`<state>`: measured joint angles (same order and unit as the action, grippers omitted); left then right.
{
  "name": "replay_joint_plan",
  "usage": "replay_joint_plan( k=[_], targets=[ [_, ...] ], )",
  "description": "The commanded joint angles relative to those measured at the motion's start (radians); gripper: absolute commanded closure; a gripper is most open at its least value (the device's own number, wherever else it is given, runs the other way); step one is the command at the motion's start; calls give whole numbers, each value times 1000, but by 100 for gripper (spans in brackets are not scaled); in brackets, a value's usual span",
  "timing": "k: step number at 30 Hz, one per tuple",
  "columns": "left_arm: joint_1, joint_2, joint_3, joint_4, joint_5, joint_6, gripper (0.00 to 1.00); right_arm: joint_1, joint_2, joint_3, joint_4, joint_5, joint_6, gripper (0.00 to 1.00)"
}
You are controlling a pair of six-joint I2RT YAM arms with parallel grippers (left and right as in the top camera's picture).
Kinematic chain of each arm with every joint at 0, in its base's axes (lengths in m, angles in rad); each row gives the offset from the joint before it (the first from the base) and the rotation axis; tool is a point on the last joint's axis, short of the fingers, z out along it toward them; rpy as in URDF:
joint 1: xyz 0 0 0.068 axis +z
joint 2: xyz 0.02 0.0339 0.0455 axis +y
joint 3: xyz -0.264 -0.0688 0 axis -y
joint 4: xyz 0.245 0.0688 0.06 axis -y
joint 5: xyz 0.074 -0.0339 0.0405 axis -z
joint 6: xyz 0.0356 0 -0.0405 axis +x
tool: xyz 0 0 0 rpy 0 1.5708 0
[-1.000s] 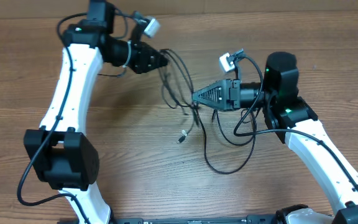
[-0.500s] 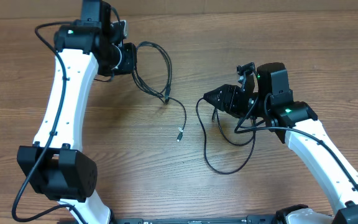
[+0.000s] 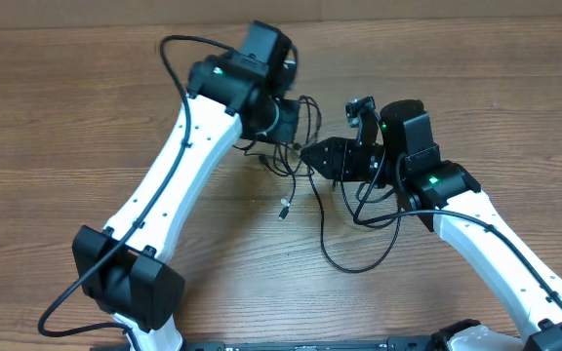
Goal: Untangle cables
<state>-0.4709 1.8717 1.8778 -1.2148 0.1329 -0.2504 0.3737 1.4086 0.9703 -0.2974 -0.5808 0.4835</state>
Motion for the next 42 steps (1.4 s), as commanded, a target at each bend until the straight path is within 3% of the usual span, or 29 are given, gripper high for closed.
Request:
replay_joint_plan(
  k=[1, 8, 17, 24, 30, 33, 39, 42],
  targets=[
    [-28, -27, 3, -7, -3, 49, 96, 1, -6, 7, 42, 13, -21, 60],
    [-34, -29, 3, -11, 143, 105, 96, 1, -6, 7, 100, -3, -14, 64],
    [-33, -80, 5, -5, 157, 153, 96, 1, -5, 7, 113, 49, -13, 66],
    [-33, -126, 5, -9, 268, 229, 96, 1, -5, 7, 138, 49, -13, 92],
    [-29, -127, 5, -32, 243, 246, 96, -1, -5, 7, 119, 59, -13, 96],
    [2, -136, 5, -58, 159, 248, 96, -4, -5, 7, 34, 163, 2, 96],
    [151, -201, 5, -89, 103, 247, 96, -20, -5, 6, -301, 608, 258, 96],
    [256, -246, 5, -74, 108, 243, 96, -44, -5, 6, -367, 654, 306, 96]
  ],
)
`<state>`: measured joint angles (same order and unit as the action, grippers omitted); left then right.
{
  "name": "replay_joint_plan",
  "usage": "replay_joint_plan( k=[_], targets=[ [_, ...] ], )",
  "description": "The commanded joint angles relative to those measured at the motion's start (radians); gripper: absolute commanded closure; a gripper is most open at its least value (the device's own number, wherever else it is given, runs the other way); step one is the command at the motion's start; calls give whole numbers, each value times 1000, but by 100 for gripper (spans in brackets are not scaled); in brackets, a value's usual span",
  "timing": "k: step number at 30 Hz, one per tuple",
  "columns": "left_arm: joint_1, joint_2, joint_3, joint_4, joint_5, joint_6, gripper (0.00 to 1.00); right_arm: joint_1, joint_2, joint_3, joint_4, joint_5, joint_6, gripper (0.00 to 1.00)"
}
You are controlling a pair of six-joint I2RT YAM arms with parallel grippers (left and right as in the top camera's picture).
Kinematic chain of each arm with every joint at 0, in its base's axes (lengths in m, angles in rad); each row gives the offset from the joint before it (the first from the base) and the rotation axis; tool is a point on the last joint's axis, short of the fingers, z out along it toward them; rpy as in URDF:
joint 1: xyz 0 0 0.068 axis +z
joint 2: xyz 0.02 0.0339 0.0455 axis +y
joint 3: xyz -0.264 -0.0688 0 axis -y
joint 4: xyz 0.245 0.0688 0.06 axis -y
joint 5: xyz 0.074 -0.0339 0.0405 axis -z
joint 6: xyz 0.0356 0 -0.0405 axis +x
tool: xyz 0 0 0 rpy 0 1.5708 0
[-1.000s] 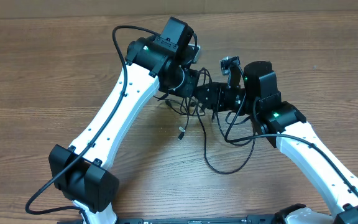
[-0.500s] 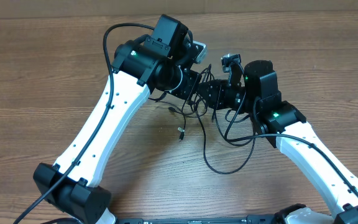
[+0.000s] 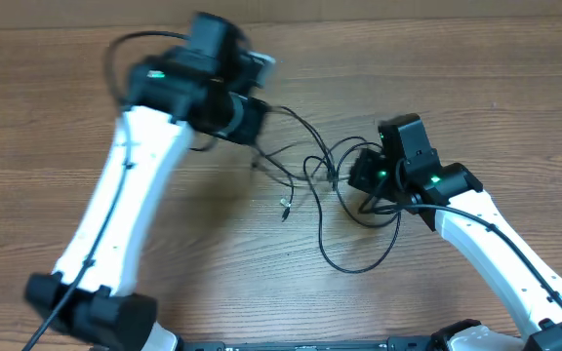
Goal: Untangle cables
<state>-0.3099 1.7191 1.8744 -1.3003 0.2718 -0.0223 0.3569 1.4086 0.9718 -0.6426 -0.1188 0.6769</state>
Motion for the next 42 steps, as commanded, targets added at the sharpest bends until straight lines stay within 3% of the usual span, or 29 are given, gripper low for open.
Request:
replay_joint_plan(
  k=[1, 12, 21, 22, 24, 32, 38, 42],
  targets=[
    [149, -119, 8, 20, -7, 15, 96, -39, -5, 4, -26, 192, 112, 96],
    [425, -216, 8, 97, 89, -18, 96, -63, -5, 4, -33, 193, 113, 96],
    [590, -224, 8, 161, 125, -132, 96, -151, -6, 4, -90, 196, 113, 96],
    [604, -223, 8, 165, 191, -135, 96, -174, -6, 4, -92, 190, 113, 86],
    [604, -222, 8, 170, 255, -132, 96, -189, -5, 4, -81, 159, 111, 75],
    [528, -222, 8, 174, 399, -20, 95, -188, -5, 4, 60, -133, -39, 76],
    [435, -222, 8, 172, 584, 193, 91, -188, -5, 4, 131, -348, -171, 69],
    [378, -222, 8, 173, 534, 225, 92, -188, -5, 4, 113, -354, -196, 68]
  ],
)
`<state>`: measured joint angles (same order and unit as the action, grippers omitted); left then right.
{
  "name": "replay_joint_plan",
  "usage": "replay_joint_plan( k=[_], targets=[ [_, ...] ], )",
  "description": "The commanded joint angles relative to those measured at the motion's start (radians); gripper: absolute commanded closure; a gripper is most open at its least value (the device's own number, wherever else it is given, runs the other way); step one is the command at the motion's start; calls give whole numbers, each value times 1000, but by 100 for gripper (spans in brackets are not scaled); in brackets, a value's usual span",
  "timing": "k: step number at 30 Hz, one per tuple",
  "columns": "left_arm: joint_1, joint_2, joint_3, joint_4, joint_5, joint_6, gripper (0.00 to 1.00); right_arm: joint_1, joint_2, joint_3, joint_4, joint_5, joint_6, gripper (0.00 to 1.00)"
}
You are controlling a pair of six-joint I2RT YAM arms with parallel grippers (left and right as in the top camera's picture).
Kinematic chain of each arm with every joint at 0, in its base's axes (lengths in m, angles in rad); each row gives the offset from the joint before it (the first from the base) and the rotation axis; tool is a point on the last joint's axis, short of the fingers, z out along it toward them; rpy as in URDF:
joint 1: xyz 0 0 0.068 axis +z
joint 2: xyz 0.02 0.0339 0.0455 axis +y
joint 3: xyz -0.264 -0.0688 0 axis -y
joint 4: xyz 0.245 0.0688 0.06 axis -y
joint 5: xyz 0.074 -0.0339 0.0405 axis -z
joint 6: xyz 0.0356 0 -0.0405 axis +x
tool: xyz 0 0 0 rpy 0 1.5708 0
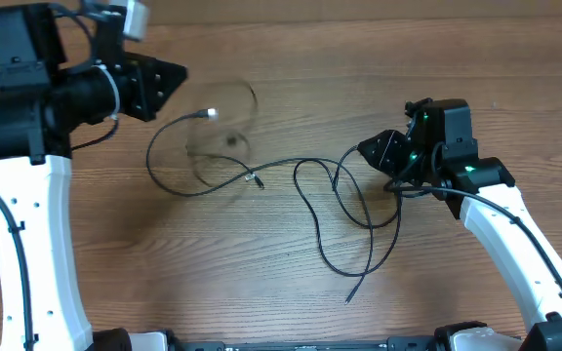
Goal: Untangle cables
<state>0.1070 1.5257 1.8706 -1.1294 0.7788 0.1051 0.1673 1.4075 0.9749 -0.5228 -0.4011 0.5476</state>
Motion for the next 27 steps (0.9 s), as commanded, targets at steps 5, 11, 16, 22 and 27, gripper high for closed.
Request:
replay_joint_plan(
  k=[5, 11, 16, 22, 27],
  targets=[
    [-64, -28, 11, -3, -310, -42, 96, 2, -4, 1, -28, -71, -83, 68],
    [-64, -24, 11, -27, -447, -117, 94, 2, -4, 1, -32, -72, -82, 68],
    [-82, 6, 10, -95, -446, -121, 74, 2, -4, 1, -33, -72, -82, 67],
    [-132, 70, 10, -202, -468, -172, 68, 2, -4, 1, -36, -71, -82, 66],
    [-199, 119, 10, -277, -599, -266, 60, 2, -4, 1, -47, -69, -82, 62]
  ],
)
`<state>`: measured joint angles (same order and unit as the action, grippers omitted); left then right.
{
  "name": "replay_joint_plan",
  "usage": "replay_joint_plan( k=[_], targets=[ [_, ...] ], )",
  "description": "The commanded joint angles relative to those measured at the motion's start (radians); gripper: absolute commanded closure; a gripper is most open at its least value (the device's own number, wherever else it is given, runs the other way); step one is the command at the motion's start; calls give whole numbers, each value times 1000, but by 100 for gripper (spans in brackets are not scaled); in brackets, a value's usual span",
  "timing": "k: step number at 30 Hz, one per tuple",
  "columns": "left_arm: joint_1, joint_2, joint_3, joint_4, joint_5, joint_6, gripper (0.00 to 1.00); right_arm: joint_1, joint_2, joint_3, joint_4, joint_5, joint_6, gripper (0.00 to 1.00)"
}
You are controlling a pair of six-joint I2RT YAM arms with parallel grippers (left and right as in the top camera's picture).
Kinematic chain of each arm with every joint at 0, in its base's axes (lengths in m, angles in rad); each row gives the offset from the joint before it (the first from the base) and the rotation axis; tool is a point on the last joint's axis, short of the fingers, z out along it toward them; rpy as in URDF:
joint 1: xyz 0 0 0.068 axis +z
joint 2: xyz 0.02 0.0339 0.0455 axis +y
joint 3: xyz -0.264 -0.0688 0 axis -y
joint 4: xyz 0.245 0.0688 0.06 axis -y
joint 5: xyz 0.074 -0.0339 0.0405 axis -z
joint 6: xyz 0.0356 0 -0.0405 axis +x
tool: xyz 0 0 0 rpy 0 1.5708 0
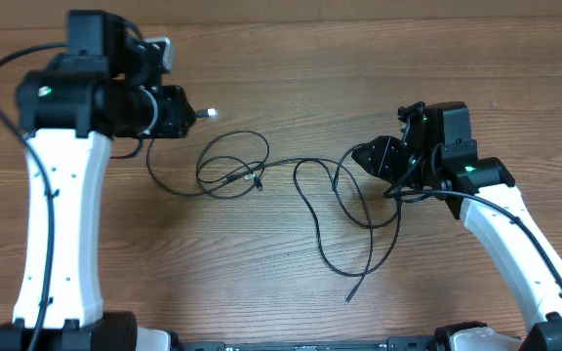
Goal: Untangle cables
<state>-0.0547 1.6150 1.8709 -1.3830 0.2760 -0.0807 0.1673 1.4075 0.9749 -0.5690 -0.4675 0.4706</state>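
Note:
Thin black cables [305, 200] lie stretched across the middle of the wooden table. One forms small loops [232, 159] on the left, with a small connector [258, 179] beside them. Larger loops sit toward the right, and a loose end [349, 297] points at the front edge. My left gripper [187, 112] is at the back left. It appears shut on a cable just behind its silver plug [207, 114]. My right gripper [363, 157] is at the right end of the tangle, apparently shut on a cable strand there.
The wooden table [261, 292] carries nothing but the cables. The white left arm [61, 214] runs down the left side and the white right arm [505, 244] crosses the right front. The right arm's own wiring [398, 190] hangs close to the tangle.
My left gripper has come down and to the right, and its tip is now at the silver plug. The left loops, blurred before, now lie still. The right gripper has barely moved.
Both grippers were first close together over a bunched tangle at the table's middle back. The left gripper was then further left with strands drawn out behind it. Later it was at the far left with the cables spread wide. Now it is at the plug.

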Motion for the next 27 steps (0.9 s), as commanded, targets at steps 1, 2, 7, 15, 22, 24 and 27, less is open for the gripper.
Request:
replay_joint_plan(
  k=[1, 2, 7, 15, 22, 24, 27],
  targets=[
    [-50, 40, 9, -36, -101, -93, 58, 2, -4, 1, -3, 2, -5, 62],
    [-63, 52, 9, -51, -100, -111, 55, 2, -4, 1, -9, 8, -5, 62],
    [-106, 125, 9, -98, -100, -269, 52, 2, -4, 1, -16, 18, -5, 62],
    [-171, 290, 9, -25, -104, -16, 51, 2, -4, 1, -16, 19, -5, 62],
    [-229, 461, 9, -30, -173, 260, 47, 2, -4, 1, -16, 32, -5, 62],
    [-235, 501, 9, -31, -209, 260, 48, 2, -4, 1, -16, 33, -6, 62],
    [-240, 570, 9, -30, -209, 260, 50, 2, -5, 1, -16, 40, -8, 62]
  ],
)
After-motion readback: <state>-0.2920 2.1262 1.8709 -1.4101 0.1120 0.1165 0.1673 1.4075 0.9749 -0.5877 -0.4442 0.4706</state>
